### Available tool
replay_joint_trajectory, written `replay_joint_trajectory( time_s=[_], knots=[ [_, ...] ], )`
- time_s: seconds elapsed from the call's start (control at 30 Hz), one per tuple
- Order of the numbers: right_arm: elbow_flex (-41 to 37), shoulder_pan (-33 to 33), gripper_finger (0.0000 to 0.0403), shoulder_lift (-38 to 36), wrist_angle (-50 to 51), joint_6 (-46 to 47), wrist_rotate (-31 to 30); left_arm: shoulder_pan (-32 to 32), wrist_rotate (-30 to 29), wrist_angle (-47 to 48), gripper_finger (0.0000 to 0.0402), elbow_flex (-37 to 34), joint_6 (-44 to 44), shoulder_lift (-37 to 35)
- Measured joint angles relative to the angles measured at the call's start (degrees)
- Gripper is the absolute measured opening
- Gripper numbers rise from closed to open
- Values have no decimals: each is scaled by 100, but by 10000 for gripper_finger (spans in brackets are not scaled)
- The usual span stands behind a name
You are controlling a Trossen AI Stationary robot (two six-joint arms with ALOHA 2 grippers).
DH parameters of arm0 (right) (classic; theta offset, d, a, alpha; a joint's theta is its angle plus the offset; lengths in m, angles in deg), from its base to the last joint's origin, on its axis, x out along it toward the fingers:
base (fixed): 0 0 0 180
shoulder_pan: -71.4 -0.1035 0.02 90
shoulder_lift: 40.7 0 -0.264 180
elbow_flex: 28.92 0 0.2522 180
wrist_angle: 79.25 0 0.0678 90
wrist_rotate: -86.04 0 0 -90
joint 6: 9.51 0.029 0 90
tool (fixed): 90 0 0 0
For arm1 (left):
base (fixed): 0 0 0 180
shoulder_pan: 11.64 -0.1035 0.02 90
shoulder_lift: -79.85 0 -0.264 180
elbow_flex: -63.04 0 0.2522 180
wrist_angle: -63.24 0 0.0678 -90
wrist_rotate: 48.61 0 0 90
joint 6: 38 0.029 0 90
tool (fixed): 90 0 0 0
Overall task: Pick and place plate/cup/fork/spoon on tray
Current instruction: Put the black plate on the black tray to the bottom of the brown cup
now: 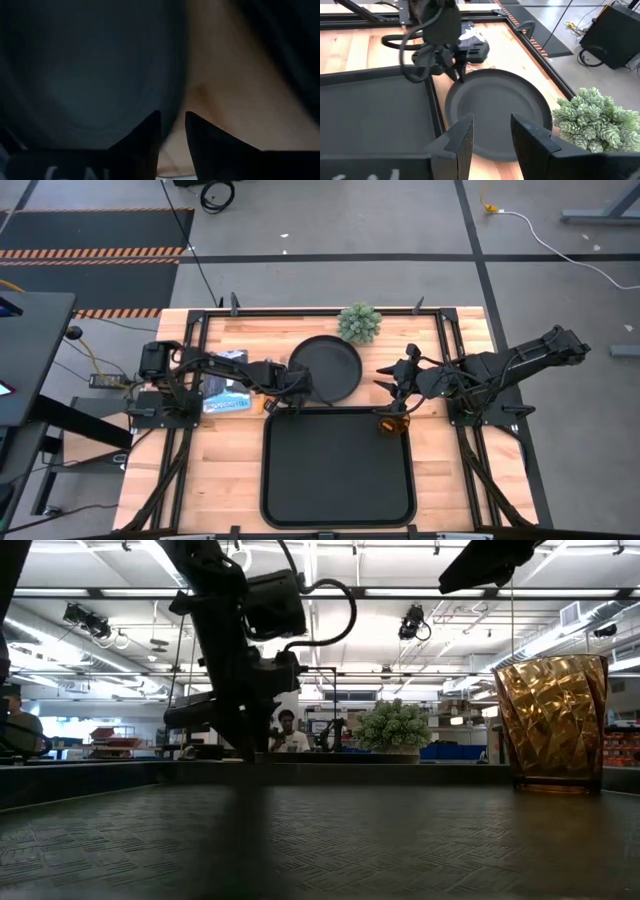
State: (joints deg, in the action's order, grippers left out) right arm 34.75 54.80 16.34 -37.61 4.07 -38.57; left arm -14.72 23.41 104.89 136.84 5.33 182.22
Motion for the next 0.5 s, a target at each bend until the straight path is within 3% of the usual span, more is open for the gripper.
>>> replay_joint_trajectory(
  time_s=[0.33,0.5],
  knots=[
    [0,60,137,2,-41,-18,16,-22,-5,-34,19,3,237,50],
    [0,63,137,2,-46,12,19,-24,-6,-9,12,-1,344,48]
  ],
)
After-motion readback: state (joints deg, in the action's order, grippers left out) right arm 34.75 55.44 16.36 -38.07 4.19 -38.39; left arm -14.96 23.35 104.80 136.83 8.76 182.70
